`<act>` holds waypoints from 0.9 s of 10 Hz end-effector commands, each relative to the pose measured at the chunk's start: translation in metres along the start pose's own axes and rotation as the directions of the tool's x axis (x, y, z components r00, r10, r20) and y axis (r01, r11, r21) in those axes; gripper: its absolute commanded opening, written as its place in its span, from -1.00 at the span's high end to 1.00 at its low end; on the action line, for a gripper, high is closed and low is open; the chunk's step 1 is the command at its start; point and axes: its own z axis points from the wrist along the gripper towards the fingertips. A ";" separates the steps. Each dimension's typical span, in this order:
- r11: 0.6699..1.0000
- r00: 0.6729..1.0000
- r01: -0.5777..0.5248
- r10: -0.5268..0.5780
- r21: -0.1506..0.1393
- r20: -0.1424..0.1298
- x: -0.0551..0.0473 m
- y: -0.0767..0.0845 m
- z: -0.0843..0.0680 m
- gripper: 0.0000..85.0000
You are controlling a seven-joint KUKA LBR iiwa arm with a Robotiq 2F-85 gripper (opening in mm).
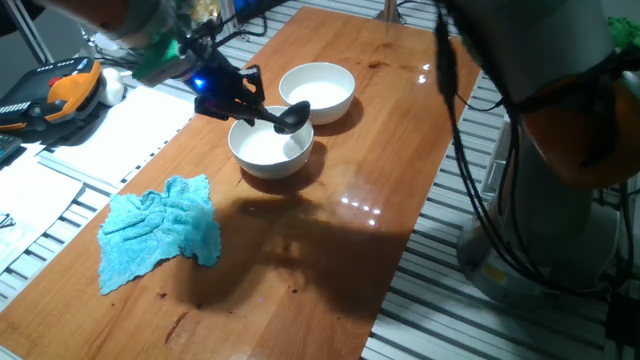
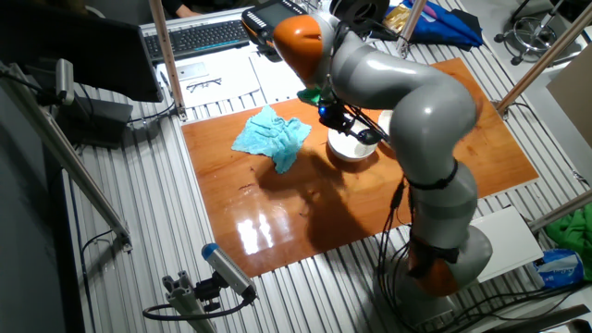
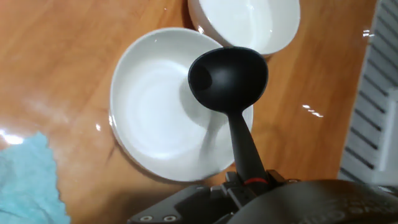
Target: Scoop water with a large spoon from one bowl to another
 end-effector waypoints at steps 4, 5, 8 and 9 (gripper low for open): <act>0.977 0.999 -0.020 0.010 -0.211 -0.044 -0.024 -0.016 -0.005 1.00; 0.975 0.999 -0.020 0.013 -0.219 -0.034 -0.027 -0.020 -0.005 1.00; 0.972 0.999 -0.027 0.022 -0.234 -0.025 -0.032 -0.031 -0.007 1.00; 0.971 0.999 -0.027 0.021 -0.238 -0.026 -0.035 -0.036 -0.007 1.00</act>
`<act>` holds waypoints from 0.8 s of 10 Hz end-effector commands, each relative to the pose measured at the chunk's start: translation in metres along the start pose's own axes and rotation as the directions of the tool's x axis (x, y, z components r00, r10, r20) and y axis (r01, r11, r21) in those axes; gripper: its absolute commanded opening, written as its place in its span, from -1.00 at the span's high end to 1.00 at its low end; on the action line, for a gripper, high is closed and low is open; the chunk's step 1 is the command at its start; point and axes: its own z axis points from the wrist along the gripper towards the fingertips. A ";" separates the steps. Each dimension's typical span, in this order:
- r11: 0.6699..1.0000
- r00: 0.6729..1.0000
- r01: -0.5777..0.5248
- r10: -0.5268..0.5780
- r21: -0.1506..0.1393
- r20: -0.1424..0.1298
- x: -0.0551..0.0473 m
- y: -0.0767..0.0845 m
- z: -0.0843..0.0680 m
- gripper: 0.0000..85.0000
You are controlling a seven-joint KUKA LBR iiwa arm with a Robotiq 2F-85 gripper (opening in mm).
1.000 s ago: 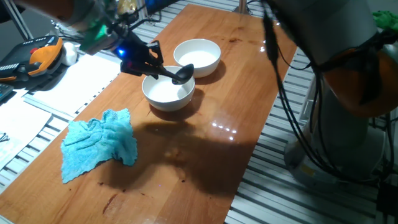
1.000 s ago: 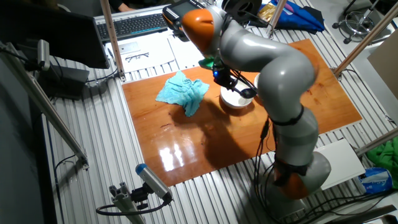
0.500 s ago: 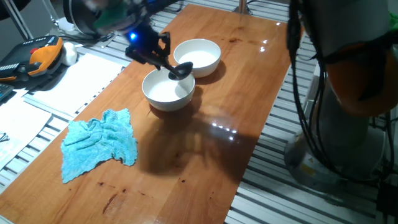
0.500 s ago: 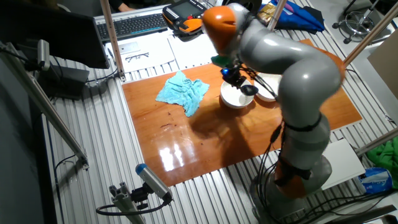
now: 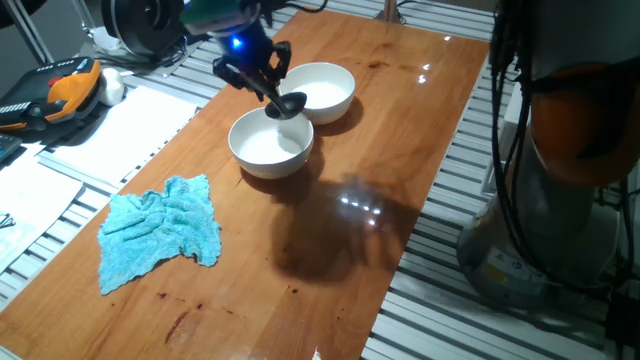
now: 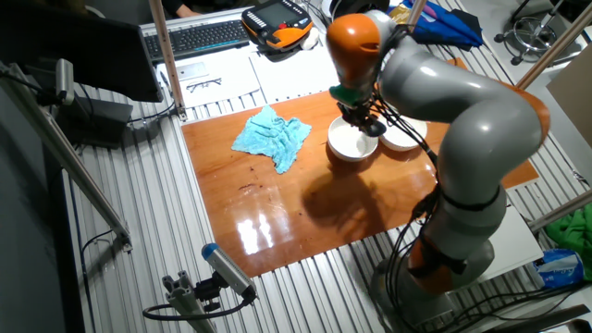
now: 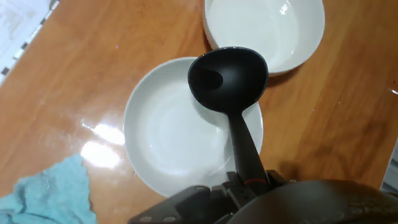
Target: Scoop water with a large spoon from one bowl to another
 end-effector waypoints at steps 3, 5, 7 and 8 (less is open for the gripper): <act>1.000 1.000 -0.004 0.004 0.006 -0.005 -0.011 -0.009 -0.002 1.00; 1.000 1.000 -0.018 0.018 0.010 -0.002 -0.020 -0.017 -0.002 1.00; 1.000 1.000 -0.026 0.026 0.007 0.006 -0.027 -0.023 0.001 1.00; 1.000 0.999 -0.028 0.028 0.011 0.015 -0.031 -0.025 0.004 1.00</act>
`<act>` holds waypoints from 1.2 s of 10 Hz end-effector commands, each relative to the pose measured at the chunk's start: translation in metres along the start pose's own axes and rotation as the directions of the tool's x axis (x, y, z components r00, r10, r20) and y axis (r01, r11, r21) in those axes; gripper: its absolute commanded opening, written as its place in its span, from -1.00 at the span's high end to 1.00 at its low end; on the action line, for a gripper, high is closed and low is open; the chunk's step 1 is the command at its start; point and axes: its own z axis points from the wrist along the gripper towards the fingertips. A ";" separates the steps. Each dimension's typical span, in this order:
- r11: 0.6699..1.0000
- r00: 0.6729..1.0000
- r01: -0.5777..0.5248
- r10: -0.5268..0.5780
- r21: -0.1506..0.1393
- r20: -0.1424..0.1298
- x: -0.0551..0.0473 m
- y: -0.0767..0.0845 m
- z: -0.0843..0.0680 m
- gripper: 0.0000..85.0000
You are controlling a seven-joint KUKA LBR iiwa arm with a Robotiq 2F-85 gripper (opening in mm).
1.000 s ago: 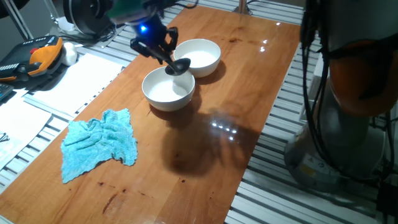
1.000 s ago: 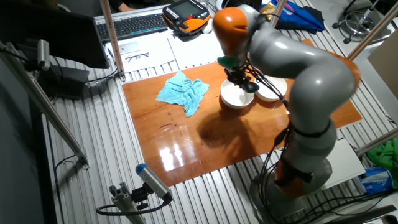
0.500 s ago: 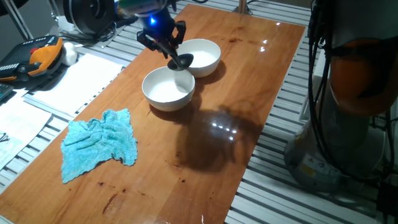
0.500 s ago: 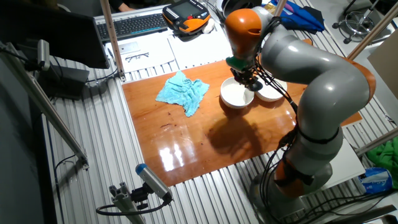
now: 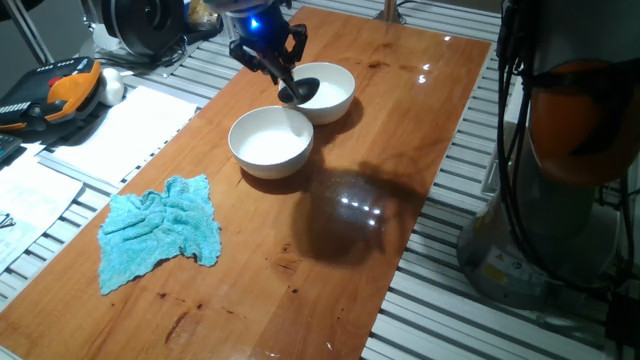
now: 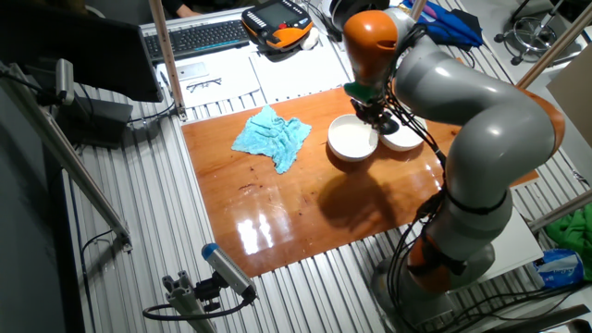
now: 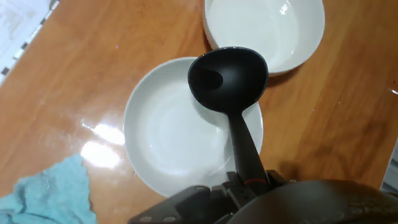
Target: Scoop water with a large spoon from one bowl to another
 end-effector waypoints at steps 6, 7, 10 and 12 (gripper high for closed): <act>0.999 1.000 -0.014 0.014 -0.041 0.001 -0.025 -0.004 0.025 1.00; 0.999 1.000 -0.010 0.010 -0.050 0.000 -0.030 -0.003 0.031 1.00; 0.998 1.000 -0.011 0.012 -0.065 0.007 -0.043 0.005 0.047 1.00; 0.997 1.000 -0.014 0.015 -0.073 0.016 -0.049 0.008 0.057 1.00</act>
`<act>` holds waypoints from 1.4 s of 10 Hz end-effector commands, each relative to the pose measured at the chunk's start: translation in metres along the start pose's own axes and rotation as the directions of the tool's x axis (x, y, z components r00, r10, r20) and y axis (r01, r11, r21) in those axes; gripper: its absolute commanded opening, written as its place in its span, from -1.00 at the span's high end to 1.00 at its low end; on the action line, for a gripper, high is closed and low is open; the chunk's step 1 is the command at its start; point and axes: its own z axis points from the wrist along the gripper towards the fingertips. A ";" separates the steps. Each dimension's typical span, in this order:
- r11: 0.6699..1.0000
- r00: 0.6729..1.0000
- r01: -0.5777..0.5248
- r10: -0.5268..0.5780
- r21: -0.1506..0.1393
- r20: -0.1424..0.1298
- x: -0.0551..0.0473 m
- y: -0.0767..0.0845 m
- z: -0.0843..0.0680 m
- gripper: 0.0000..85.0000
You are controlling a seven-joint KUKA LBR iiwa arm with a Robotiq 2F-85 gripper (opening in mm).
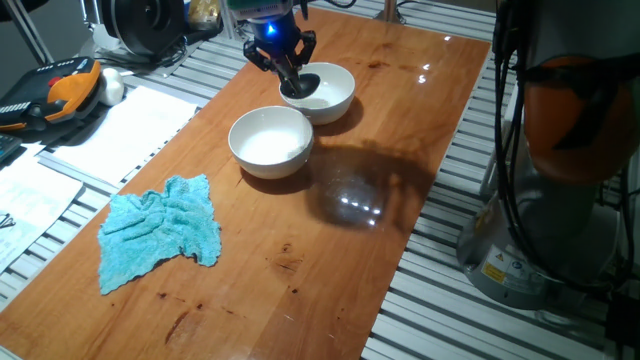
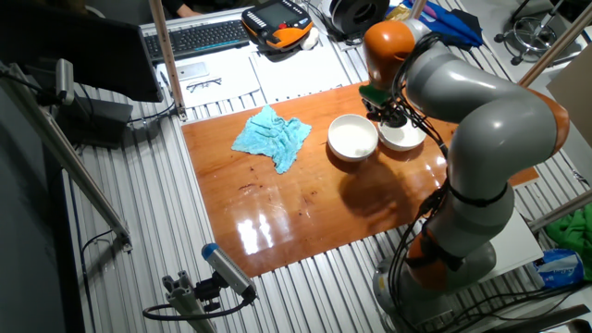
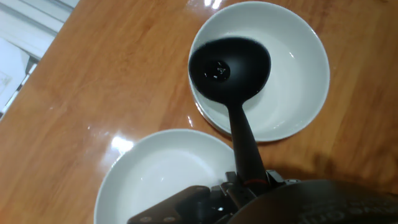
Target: Scoop water with a large spoon from one bowl to another
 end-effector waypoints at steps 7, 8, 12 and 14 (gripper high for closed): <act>1.000 1.000 -0.002 0.002 0.012 -0.012 -0.002 -0.001 0.004 1.00; 0.999 1.000 -0.010 0.010 0.039 -0.011 -0.001 -0.001 0.003 1.00; 0.992 0.993 -0.102 0.106 0.067 -0.050 -0.003 -0.005 0.007 1.00; 0.987 0.987 -0.151 0.154 0.063 -0.052 -0.002 -0.003 0.012 1.00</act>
